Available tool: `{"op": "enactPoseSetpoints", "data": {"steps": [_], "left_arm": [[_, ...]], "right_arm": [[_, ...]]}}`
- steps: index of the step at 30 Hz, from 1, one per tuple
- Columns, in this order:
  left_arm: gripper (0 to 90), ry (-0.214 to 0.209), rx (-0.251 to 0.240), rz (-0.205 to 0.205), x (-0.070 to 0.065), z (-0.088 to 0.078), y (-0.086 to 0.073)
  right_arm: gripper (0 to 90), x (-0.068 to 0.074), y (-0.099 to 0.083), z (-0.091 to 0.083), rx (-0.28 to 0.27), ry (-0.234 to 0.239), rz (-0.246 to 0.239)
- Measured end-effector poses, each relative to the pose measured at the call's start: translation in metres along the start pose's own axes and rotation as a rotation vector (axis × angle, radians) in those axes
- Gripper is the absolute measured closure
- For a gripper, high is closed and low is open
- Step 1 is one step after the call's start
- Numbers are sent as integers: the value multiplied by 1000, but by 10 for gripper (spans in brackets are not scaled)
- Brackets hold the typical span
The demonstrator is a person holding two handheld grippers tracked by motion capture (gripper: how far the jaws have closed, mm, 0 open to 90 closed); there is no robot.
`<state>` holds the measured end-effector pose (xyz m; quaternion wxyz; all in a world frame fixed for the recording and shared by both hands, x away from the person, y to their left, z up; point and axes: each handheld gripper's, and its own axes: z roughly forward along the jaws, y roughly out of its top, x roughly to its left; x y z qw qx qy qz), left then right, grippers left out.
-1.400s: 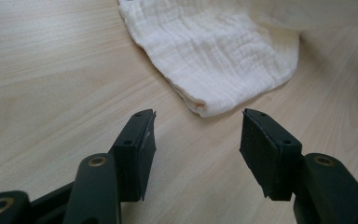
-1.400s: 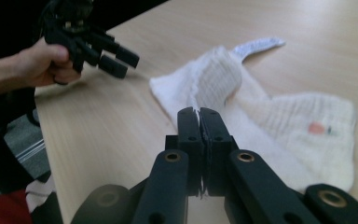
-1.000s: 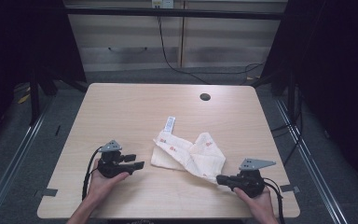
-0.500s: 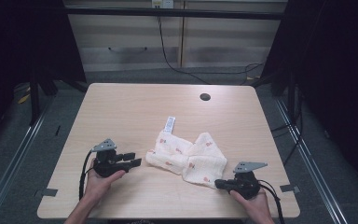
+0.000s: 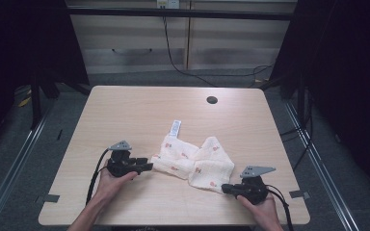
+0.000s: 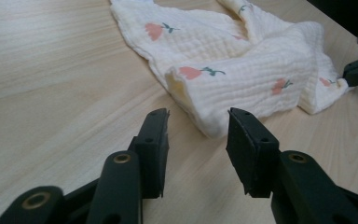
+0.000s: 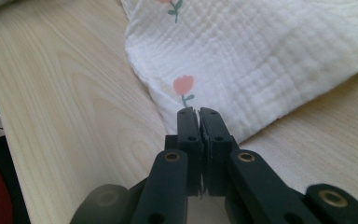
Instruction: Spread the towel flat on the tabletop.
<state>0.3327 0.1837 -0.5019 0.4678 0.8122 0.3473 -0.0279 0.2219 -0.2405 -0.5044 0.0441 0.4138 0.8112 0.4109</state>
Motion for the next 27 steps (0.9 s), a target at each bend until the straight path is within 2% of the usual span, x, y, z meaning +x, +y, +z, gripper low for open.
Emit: {"op": "enactPoseSetpoints", "data": {"steps": [4,5,10,14,16,20,23,27], "left_arm": [[616,9,17,0,1,7,3],[634,-1,13,-6,2,9,4],[831,-24,29,32,-5,12,6],[867,-32,29,38,-8,11,7],[868,-32,14,46,-9,6,9],[869,-36,-33,56,-12,-12,14],[870,-13,-64,52,-9,-28,18],[872,-5,-112,50,-10,-44,30]], "right_arm": [[882,-1,0,1,-5,4,-6],[881,-1,1,1,-3,3,-6],[881,0,1,1,-1,-1,-4],[880,0,1,1,-1,-2,-4],[881,1,1,0,-4,1,-3],[883,4,7,-10,-59,17,2],[885,3,19,-22,-115,7,-8],[886,2,40,-38,-178,-11,-32]]}}
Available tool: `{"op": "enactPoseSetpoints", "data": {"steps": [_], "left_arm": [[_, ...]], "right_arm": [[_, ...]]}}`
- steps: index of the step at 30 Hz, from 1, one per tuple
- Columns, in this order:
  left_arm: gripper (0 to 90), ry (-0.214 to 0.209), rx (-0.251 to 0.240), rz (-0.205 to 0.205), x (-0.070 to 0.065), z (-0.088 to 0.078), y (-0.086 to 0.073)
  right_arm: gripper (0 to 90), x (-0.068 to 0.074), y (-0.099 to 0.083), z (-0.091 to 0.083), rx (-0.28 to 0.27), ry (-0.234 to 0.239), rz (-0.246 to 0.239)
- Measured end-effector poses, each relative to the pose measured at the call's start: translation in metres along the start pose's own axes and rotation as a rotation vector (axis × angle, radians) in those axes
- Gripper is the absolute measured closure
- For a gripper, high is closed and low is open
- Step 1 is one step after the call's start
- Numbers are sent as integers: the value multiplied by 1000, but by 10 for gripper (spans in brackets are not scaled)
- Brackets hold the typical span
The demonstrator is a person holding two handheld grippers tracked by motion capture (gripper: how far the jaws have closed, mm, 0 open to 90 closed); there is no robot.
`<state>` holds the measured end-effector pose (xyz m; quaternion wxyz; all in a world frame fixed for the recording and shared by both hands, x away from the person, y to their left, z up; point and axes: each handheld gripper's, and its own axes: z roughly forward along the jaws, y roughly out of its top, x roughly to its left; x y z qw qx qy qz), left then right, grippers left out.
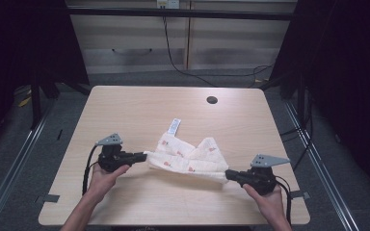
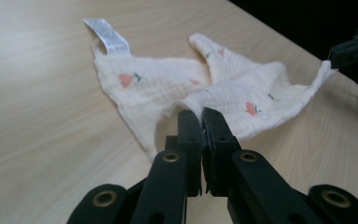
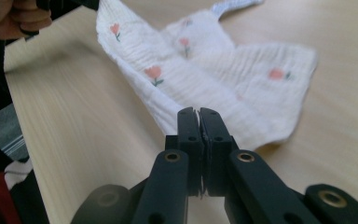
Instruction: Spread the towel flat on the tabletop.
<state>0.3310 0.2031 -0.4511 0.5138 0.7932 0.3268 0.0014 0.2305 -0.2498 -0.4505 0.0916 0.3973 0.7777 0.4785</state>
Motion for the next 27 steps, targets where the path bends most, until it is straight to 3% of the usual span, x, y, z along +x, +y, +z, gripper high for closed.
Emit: {"op": "enactPoseSetpoints", "data": {"steps": [6,10,15,22,27], "left_arm": [[872,22,-60,19,-1,-17,35],[872,51,-68,42,-3,-26,62],[871,72,-98,62,-6,-41,90],[870,76,-117,64,-5,-46,107],[870,94,-119,27,5,-41,129]], "right_arm": [[888,-6,48,-16,-73,-16,-48],[888,-14,84,-22,-125,-20,-61],[888,-17,124,-27,-151,-44,-96],[888,-25,150,-29,-181,-55,-103],[888,-36,164,-24,-182,-67,-76]]}}
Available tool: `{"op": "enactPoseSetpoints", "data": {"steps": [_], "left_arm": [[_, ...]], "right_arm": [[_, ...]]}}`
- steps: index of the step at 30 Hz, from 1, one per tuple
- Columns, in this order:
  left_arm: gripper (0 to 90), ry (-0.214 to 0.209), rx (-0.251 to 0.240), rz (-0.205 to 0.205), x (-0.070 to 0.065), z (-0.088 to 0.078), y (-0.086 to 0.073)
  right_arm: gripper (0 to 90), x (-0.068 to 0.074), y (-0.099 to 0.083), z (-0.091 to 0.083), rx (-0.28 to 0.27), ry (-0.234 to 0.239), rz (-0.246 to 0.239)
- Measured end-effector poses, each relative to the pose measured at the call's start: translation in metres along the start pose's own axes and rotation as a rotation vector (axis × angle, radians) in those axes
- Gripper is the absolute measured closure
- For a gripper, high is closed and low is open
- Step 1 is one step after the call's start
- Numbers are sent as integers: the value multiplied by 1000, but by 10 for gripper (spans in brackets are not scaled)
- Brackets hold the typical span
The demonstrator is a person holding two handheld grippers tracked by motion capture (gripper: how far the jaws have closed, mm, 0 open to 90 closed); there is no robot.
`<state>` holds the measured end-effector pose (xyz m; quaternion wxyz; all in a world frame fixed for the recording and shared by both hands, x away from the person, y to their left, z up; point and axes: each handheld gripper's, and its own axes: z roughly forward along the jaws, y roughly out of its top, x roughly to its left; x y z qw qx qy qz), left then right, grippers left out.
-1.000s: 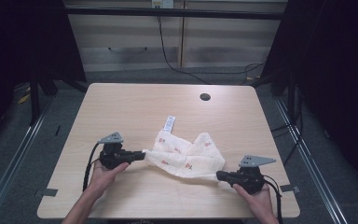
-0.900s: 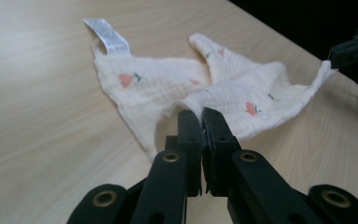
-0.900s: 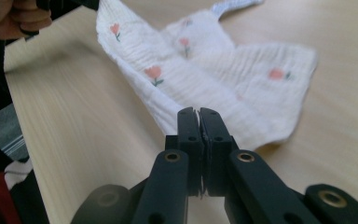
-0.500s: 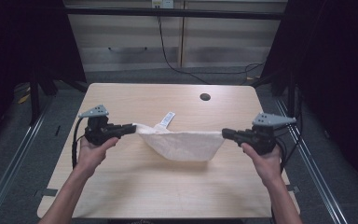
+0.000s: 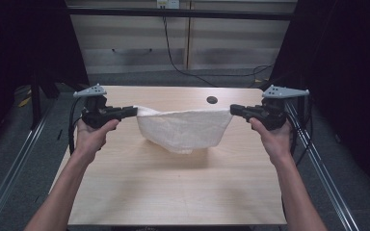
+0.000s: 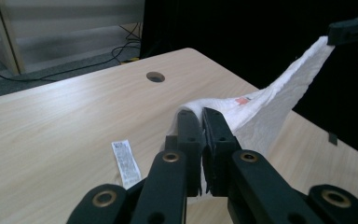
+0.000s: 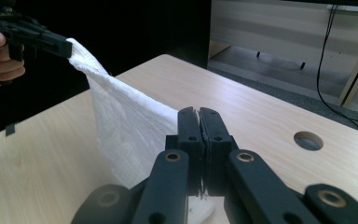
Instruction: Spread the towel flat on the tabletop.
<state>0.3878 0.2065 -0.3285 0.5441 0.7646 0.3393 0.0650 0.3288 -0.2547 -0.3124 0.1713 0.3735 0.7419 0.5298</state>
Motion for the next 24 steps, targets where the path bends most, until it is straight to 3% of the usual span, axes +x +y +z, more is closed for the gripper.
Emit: {"op": "enactPoseSetpoints", "data": {"steps": [8,14,16,18,21,24], "left_arm": [[870,64,-31,-10,15,8,51],[870,66,-116,-18,18,5,82],[870,72,-113,5,15,6,81],[870,67,-99,31,10,7,68],[869,101,-39,62,8,11,44],[869,67,-11,44,9,13,13]], "right_arm": [[889,-22,47,15,-21,-40,4],[889,-31,85,18,-42,-82,-16],[889,-31,86,16,-69,-76,-6],[889,-28,78,16,-71,-62,-9],[889,-25,49,18,-39,-52,-9],[889,-18,13,20,-10,-41,8]]}}
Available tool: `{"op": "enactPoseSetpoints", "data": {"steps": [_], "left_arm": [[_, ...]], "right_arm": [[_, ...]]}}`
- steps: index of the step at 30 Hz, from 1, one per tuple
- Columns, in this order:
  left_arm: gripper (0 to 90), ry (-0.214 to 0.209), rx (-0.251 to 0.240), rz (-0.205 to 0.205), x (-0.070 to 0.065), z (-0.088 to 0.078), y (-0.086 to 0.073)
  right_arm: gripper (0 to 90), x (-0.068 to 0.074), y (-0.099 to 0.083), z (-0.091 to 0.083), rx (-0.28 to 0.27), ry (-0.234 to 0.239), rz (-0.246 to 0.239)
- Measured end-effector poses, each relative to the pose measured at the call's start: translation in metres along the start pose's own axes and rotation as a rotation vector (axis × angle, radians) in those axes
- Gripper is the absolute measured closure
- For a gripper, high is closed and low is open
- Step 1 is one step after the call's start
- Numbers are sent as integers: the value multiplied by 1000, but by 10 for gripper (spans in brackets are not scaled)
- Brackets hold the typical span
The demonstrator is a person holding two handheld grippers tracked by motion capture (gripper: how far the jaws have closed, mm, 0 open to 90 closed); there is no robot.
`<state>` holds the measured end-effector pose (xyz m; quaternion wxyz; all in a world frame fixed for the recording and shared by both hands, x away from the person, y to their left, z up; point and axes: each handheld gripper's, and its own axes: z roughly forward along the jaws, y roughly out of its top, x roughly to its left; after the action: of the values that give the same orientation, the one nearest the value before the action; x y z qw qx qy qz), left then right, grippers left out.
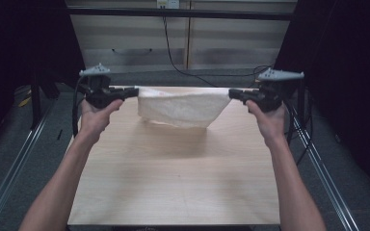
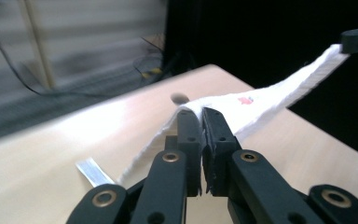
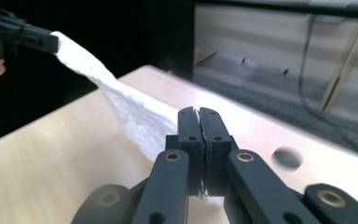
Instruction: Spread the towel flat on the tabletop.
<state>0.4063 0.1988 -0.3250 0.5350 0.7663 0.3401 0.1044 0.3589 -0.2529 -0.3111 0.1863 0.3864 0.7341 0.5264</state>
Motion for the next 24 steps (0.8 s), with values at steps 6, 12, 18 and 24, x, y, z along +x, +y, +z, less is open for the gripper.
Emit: {"op": "enactPoseSetpoints", "data": {"steps": [6,12,18,24], "left_arm": [[869,-53,34,-38,-11,0,-57],[868,-81,59,-85,-19,-7,-100],[864,-98,97,-76,-34,-15,-129],[860,-109,169,-81,-46,-24,-161]], "right_arm": [[889,7,-63,2,36,48,61],[889,22,-109,-2,64,91,85],[888,41,-143,-14,104,117,87],[887,60,-175,-21,165,142,91]]}}
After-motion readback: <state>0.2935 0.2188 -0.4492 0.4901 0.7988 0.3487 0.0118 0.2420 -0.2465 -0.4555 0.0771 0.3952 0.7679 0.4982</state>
